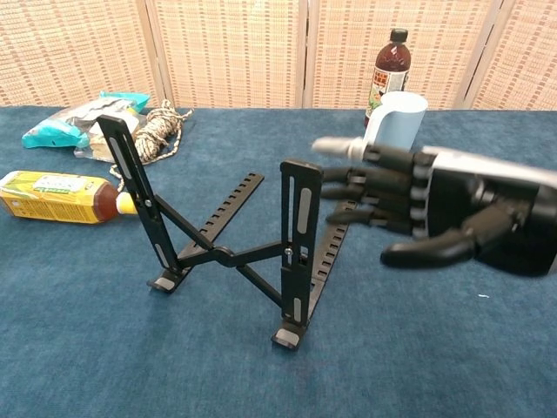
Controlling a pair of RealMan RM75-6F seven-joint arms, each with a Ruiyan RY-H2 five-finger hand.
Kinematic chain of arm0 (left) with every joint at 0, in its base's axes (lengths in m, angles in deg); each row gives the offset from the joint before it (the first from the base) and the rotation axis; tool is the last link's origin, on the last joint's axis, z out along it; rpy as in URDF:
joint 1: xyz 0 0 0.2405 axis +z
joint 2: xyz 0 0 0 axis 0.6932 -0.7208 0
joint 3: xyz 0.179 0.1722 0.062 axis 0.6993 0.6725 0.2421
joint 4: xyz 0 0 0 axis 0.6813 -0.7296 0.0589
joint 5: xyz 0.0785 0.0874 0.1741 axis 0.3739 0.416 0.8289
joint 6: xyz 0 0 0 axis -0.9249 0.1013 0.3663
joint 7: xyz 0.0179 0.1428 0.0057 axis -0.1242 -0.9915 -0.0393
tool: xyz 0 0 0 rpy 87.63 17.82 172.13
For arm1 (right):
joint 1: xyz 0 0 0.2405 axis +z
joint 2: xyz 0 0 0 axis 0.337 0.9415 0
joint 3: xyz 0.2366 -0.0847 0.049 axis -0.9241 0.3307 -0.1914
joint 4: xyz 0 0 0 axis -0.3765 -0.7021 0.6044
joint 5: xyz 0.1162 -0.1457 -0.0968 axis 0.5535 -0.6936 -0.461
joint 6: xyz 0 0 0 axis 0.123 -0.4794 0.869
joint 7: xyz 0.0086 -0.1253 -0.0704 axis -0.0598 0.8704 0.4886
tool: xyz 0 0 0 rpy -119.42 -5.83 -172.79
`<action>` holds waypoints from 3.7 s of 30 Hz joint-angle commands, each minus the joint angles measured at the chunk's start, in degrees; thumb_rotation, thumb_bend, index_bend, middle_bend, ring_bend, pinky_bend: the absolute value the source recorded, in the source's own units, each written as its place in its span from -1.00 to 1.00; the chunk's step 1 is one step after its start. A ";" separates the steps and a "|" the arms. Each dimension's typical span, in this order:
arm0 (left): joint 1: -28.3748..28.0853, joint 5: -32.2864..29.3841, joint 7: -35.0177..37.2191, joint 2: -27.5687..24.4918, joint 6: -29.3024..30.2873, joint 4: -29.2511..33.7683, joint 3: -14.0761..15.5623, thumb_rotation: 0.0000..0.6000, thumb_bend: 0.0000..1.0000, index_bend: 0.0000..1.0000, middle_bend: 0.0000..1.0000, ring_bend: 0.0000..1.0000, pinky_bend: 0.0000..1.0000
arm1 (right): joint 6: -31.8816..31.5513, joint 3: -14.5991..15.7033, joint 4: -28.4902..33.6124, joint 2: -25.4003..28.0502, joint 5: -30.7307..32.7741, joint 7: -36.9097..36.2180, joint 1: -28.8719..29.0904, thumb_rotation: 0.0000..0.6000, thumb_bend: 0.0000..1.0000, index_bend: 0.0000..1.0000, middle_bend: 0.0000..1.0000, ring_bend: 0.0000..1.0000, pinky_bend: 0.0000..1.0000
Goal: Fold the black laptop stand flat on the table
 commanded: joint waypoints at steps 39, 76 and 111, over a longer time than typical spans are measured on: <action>-27.44 8.33 56.46 11.93 -26.32 -16.54 4.05 1.00 -0.73 -0.37 -0.75 -0.88 -0.92 | 1.73 -7.51 8.92 16.09 5.70 2.10 -0.50 1.00 -0.99 -1.00 -0.76 -0.93 -0.82; -29.33 7.58 59.65 13.06 -25.56 -19.35 8.73 1.00 -0.73 -0.37 -0.75 -0.89 -0.92 | 3.58 -8.41 8.14 15.38 5.13 1.77 -1.26 1.00 -0.99 -1.00 -0.76 -0.93 -0.82; -18.16 -0.44 35.26 2.40 -9.42 -7.96 3.66 1.00 -0.73 -0.41 -0.75 -0.89 -0.92 | 20.07 -9.16 12.20 14.32 9.71 24.02 7.43 1.00 -1.00 -1.00 -0.93 -1.00 -0.88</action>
